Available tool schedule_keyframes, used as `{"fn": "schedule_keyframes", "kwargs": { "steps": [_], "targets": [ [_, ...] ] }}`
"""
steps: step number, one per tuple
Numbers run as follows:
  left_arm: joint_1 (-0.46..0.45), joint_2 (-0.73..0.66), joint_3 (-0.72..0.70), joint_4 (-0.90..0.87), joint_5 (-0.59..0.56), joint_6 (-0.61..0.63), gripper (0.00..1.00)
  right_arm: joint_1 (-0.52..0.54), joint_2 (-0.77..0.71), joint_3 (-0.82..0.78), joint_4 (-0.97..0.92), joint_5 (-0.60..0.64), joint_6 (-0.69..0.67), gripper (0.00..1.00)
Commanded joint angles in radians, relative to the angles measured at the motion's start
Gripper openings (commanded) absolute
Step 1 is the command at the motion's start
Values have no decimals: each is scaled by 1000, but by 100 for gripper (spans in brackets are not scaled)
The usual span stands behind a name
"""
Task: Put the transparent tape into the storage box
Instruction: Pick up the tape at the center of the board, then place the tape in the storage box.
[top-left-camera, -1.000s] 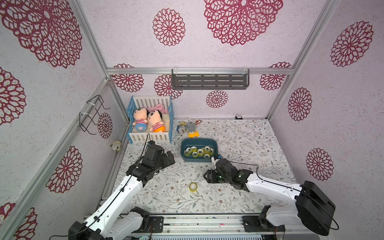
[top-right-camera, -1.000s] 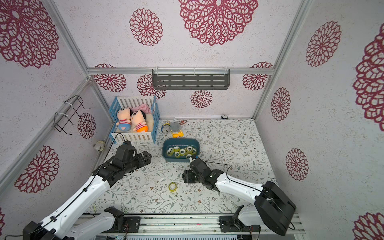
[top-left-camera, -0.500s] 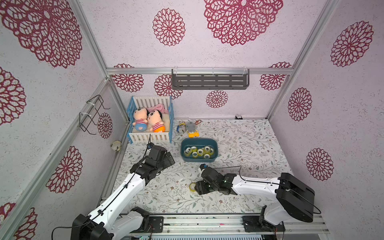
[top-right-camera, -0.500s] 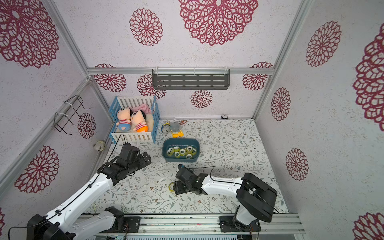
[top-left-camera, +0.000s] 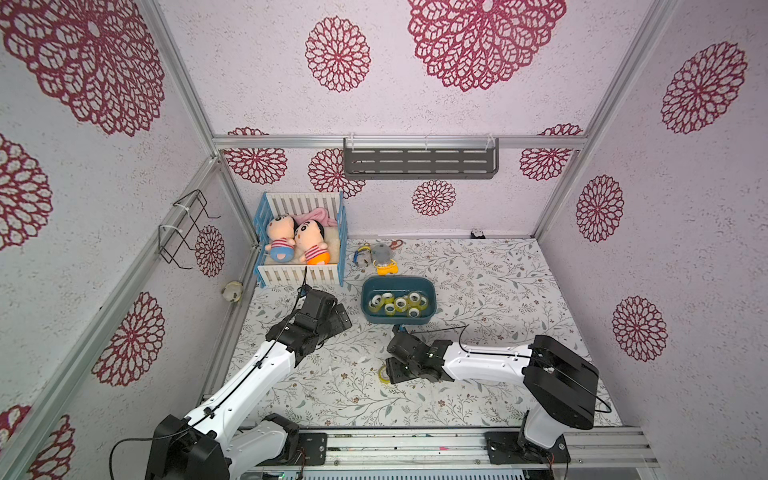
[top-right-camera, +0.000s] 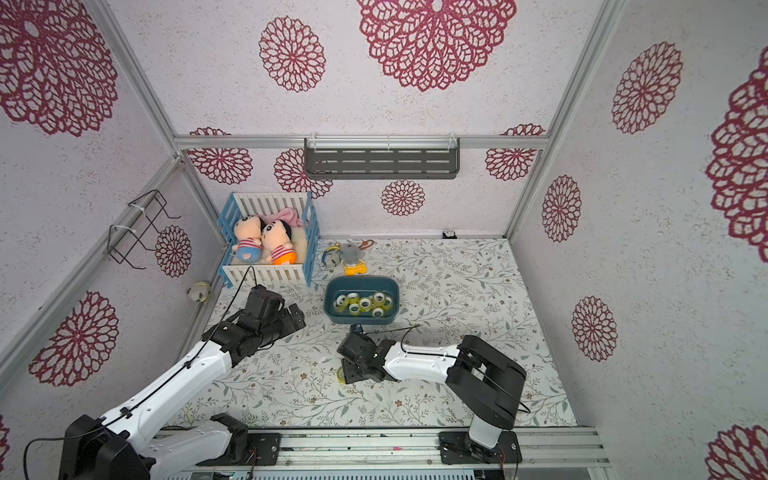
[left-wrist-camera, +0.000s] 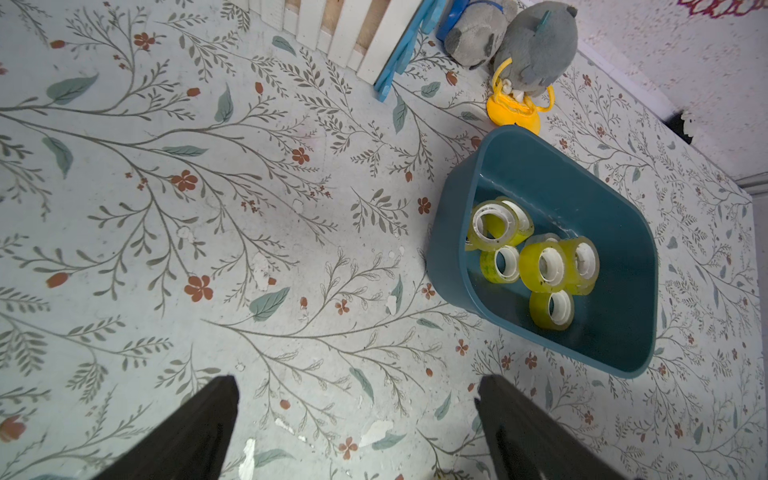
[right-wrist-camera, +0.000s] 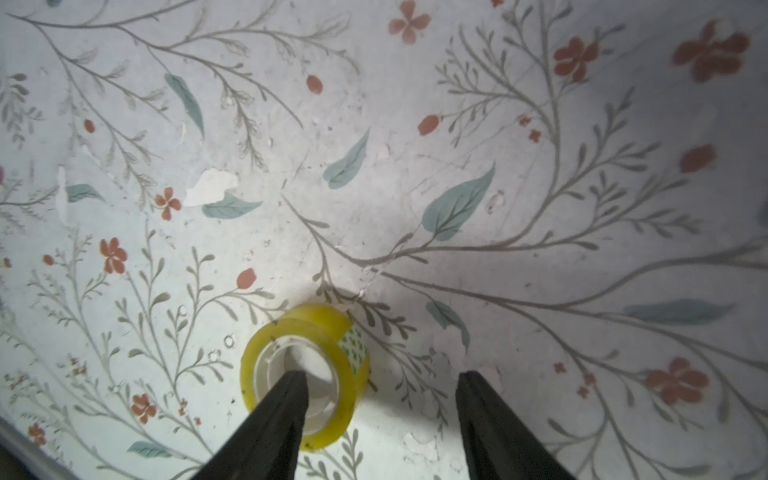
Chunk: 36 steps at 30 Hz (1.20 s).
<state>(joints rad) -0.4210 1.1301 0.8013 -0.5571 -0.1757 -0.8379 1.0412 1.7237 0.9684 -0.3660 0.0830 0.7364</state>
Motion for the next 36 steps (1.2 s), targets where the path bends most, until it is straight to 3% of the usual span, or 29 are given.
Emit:
{"fn": "schedule_keyframes", "kwargs": {
  "steps": [1,6,12,18,21,26,29,32,34,36],
  "targets": [
    [-7,-24,-34,64,48,33,97,4,66,47,-74,48,11,61],
    [-7,-72,-87,73,-14,28,97,2,84,57,-90,63,17,55],
    [-6,-95,-115,62,-33,18,97,-3,5,24,-84,114,54,18],
    [-6,-95,-65,48,-19,24,97,-18,-185,-14,-114,221,56,0],
    [-6,-68,-17,70,37,52,97,-98,-331,-24,-118,226,31,0],
    [-24,37,64,150,173,63,97,-369,-453,1,-40,47,-84,0],
    [-46,82,91,201,163,41,97,-463,-359,114,-68,-29,-179,0],
    [-49,86,33,365,195,-19,97,-502,-229,184,-43,-145,-224,0],
    [-50,75,-15,477,204,-56,97,-503,-165,219,-41,-158,-239,0],
    [-51,68,-24,479,174,-64,97,-504,-133,233,-33,-142,-236,0]
  ]
}}
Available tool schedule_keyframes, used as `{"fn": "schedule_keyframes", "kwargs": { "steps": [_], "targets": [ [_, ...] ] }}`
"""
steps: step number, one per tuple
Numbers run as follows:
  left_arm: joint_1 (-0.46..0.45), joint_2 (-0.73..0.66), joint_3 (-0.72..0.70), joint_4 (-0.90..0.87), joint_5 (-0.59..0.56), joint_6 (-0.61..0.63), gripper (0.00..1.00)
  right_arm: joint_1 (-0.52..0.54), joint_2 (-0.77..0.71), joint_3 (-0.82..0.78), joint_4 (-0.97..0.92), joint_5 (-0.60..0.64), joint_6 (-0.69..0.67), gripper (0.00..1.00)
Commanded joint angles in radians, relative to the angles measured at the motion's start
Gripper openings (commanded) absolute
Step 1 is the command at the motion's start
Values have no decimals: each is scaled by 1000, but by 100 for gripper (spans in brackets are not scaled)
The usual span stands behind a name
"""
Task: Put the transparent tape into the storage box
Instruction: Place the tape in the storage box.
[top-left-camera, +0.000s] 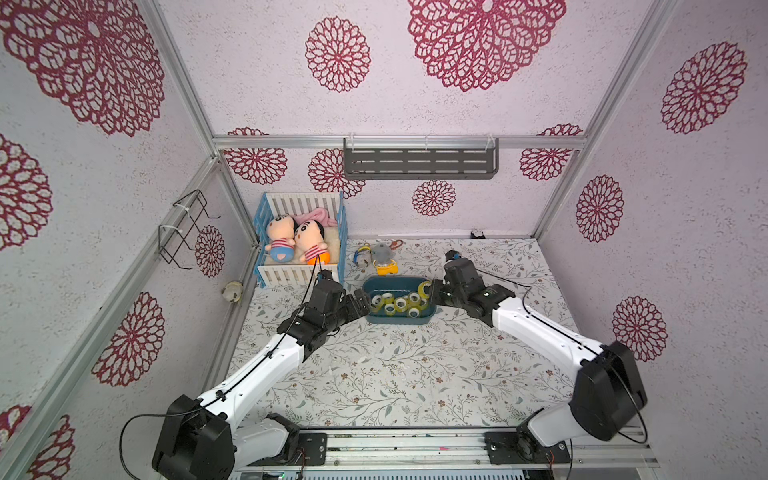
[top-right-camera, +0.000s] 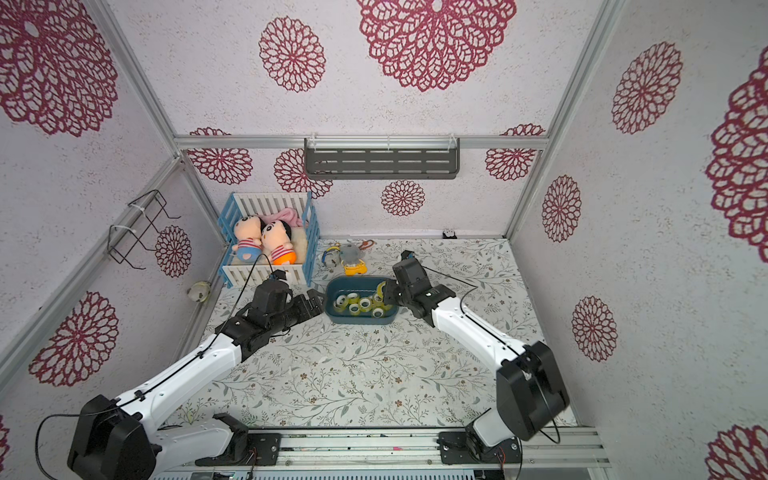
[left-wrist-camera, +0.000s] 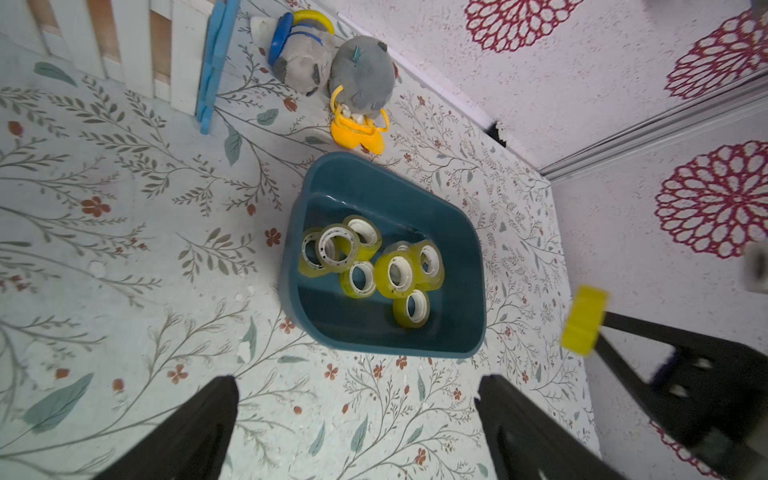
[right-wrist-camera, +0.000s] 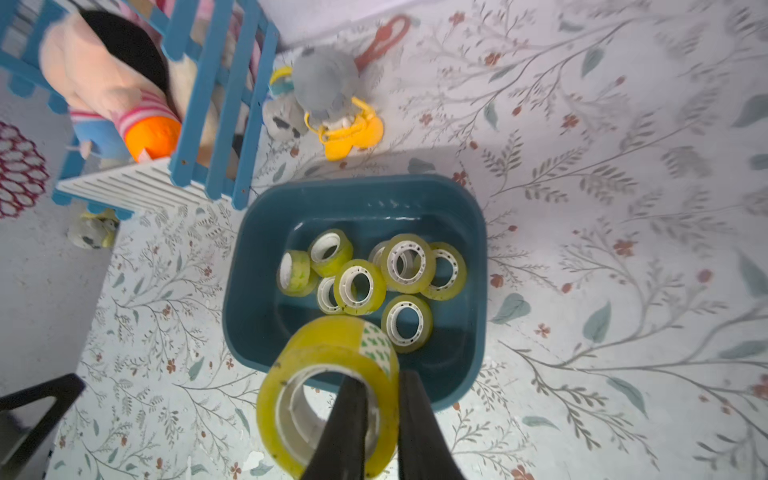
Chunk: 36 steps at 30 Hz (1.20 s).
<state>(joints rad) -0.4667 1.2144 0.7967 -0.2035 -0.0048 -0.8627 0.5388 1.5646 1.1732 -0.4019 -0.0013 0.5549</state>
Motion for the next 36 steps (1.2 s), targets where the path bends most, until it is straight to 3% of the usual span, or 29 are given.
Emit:
{"fn": "schedule_keyframes", "kwargs": {
  "steps": [1,8,15,27,36],
  "targets": [
    [-4,-16,-13,101,-15,-38,97,-3,37,26,15,-47,-52,0],
    [-5,-15,18,-19,-35,10,97,-19,156,50,34,-22,-80,0],
    [-6,-10,-2,-13,-53,10,97,-17,206,50,17,-34,-101,0],
    [-19,-43,-43,9,-98,-36,97,15,211,50,-8,-20,-127,43],
    [-41,-159,-116,35,-220,16,97,16,122,124,-49,13,-168,66]
  ]
}}
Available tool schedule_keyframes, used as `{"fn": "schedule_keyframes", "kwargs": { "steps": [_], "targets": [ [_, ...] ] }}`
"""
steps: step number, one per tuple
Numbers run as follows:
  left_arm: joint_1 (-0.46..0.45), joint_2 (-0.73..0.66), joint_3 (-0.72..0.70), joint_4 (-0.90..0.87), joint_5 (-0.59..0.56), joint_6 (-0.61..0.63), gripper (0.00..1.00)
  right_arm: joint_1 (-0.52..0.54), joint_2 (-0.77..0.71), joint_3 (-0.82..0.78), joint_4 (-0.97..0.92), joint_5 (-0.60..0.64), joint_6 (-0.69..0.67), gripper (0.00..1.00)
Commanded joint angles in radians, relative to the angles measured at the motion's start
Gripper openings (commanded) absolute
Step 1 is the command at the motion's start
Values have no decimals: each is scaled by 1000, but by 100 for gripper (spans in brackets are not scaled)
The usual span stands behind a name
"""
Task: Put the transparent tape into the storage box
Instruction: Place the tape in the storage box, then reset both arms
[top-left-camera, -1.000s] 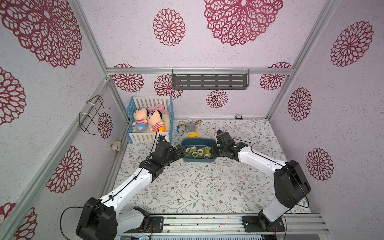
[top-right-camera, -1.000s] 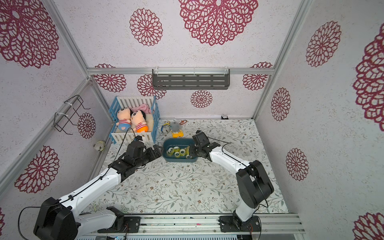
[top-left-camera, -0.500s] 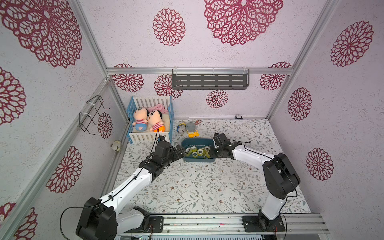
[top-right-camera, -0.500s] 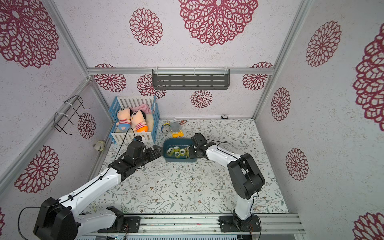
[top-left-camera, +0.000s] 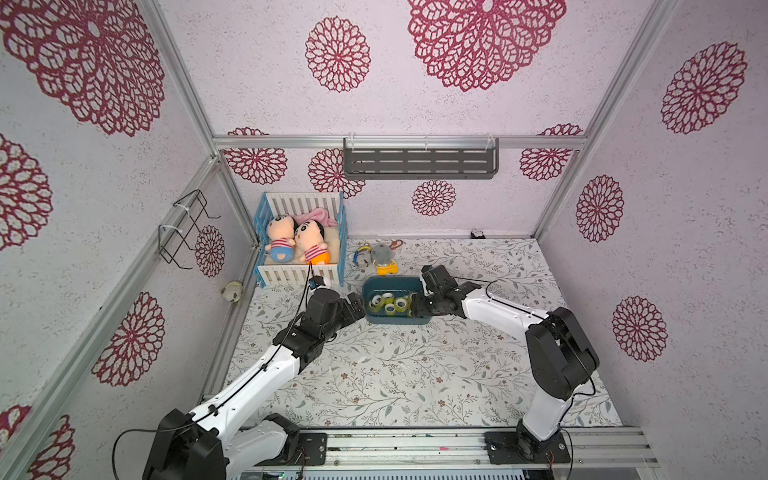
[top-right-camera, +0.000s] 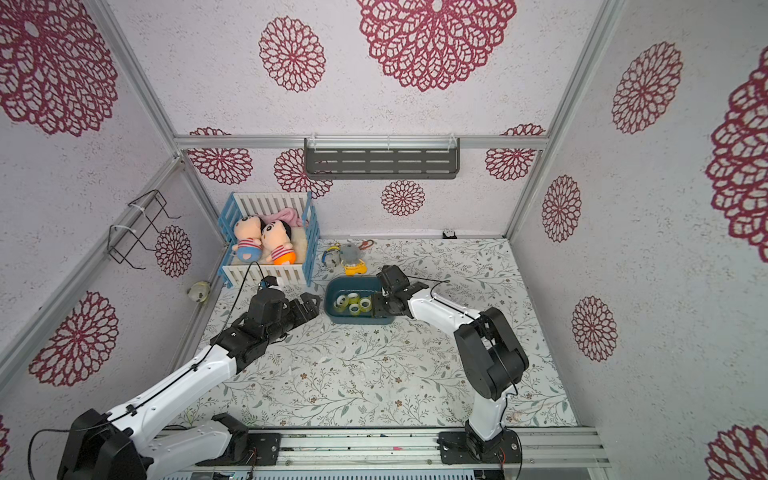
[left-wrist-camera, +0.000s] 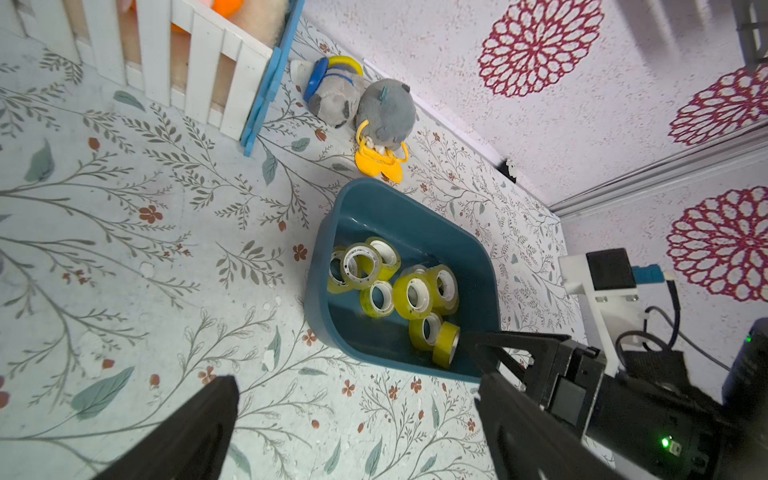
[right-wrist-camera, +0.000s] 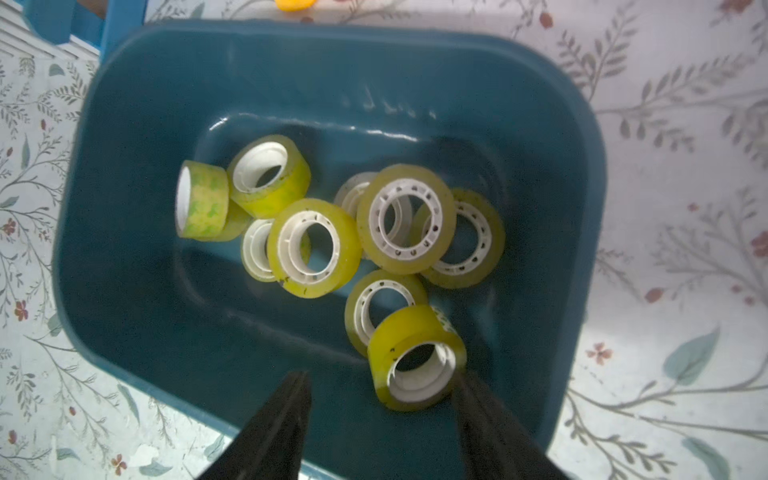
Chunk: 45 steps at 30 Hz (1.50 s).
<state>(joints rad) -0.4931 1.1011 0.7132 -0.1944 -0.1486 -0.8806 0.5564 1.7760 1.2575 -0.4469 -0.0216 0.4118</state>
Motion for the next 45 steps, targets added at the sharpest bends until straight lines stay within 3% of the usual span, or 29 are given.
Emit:
{"fn": "schedule_keyframes", "kwargs": {
  "steps": [1,5,6,11,18,21,23,25,30,35,45],
  "targets": [
    [-15,-61,-39,23,-102,39,97,-1,-106,32,5,37,-29,68],
    [-14,-116,-41,-29,-274,102,97,0,-173,-13,53,64,-57,97],
    [-14,-129,-45,-26,-324,132,97,-1,-189,-26,66,77,-67,99],
    [-13,-190,-71,45,-524,302,97,-1,-249,-58,109,147,-105,99],
    [-5,-152,-128,224,-740,562,97,-8,-390,-191,210,383,-89,99],
    [41,-89,-165,344,-777,698,97,-33,-458,-277,299,389,-147,99],
    [104,-63,-180,375,-802,705,97,-60,-490,-334,352,384,-181,99],
    [183,-73,-210,417,-744,698,97,-91,-508,-371,377,379,-205,99],
    [388,-139,-338,631,-439,725,97,-167,-590,-515,531,345,-315,99],
    [515,-68,-399,758,-269,765,97,-226,-612,-622,647,386,-388,99],
    [579,203,-429,1070,-223,714,97,-293,-651,-889,1087,448,-467,99]
  ]
}}
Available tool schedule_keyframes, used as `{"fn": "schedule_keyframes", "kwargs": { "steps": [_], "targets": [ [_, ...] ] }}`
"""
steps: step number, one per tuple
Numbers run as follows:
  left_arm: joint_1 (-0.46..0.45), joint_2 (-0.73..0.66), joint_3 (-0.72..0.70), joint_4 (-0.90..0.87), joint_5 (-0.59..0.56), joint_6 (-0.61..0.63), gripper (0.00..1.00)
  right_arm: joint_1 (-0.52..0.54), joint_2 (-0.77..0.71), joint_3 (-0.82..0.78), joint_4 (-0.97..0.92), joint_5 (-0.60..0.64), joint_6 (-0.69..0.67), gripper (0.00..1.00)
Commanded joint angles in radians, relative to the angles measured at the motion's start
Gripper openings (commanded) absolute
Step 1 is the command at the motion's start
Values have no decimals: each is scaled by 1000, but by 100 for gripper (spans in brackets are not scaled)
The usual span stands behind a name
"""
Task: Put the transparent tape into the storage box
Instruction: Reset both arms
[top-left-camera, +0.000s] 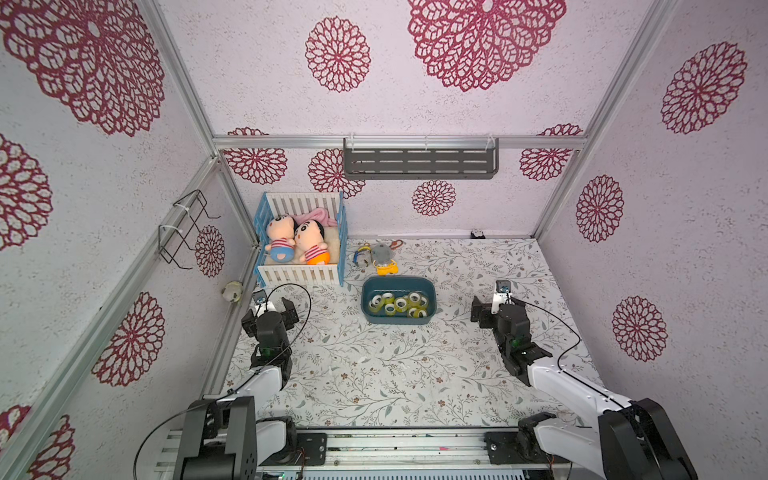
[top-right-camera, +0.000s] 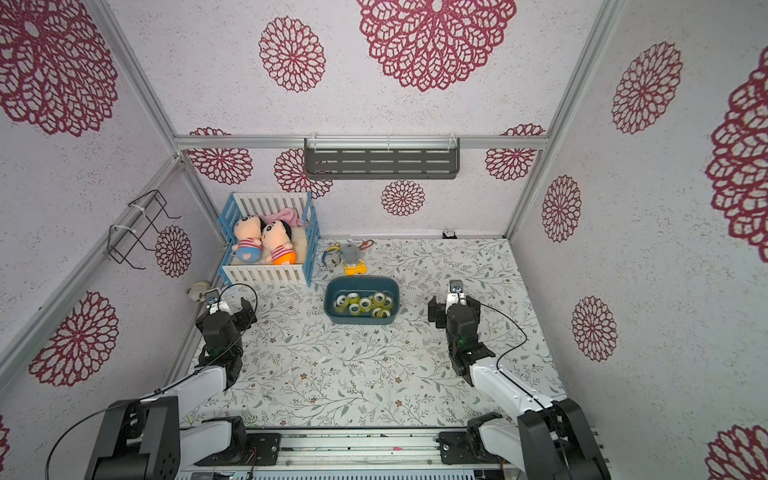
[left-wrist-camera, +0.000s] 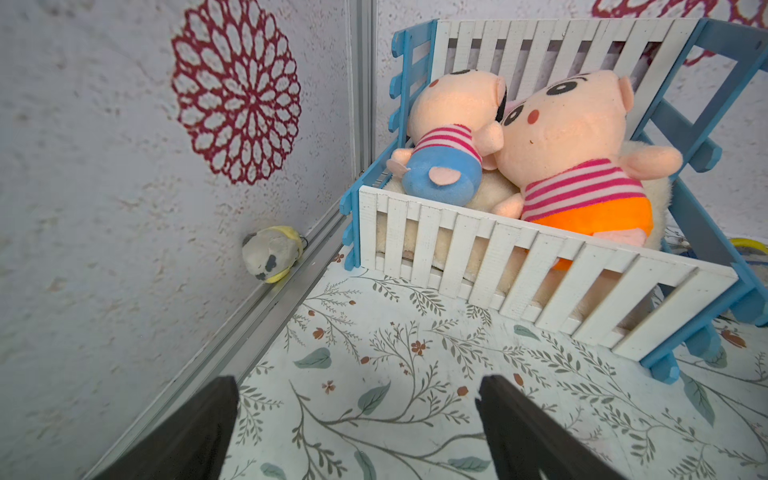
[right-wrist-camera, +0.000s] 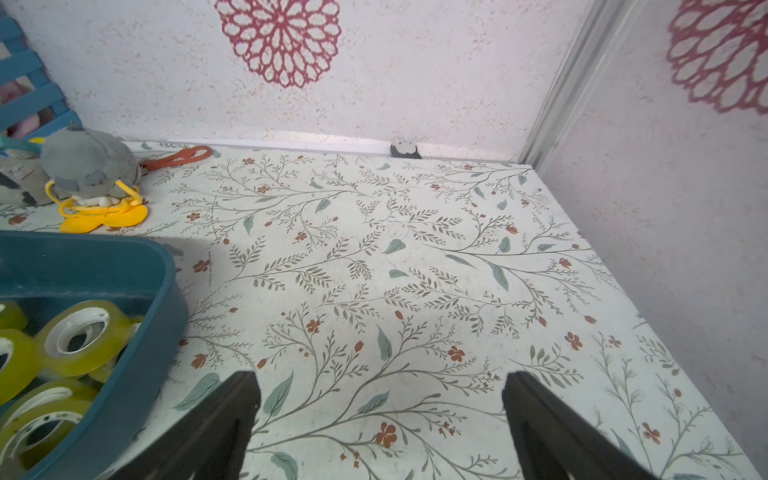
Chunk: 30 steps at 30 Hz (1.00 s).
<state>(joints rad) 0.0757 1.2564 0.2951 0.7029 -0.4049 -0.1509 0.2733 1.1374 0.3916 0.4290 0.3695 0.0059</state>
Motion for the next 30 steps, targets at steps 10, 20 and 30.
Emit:
{"fn": "schedule_keyframes", "kwargs": {
  "steps": [10,20,30],
  "targets": [
    [10,305,20,399,40,4,97,-88,50,-148,483,-24,-56,99],
    [10,291,120,181,110,23,97,-155,189,-188,694,-74,9,99],
    [18,298,125,181,121,18,97,-187,400,-182,920,-178,-21,99]
  ]
}}
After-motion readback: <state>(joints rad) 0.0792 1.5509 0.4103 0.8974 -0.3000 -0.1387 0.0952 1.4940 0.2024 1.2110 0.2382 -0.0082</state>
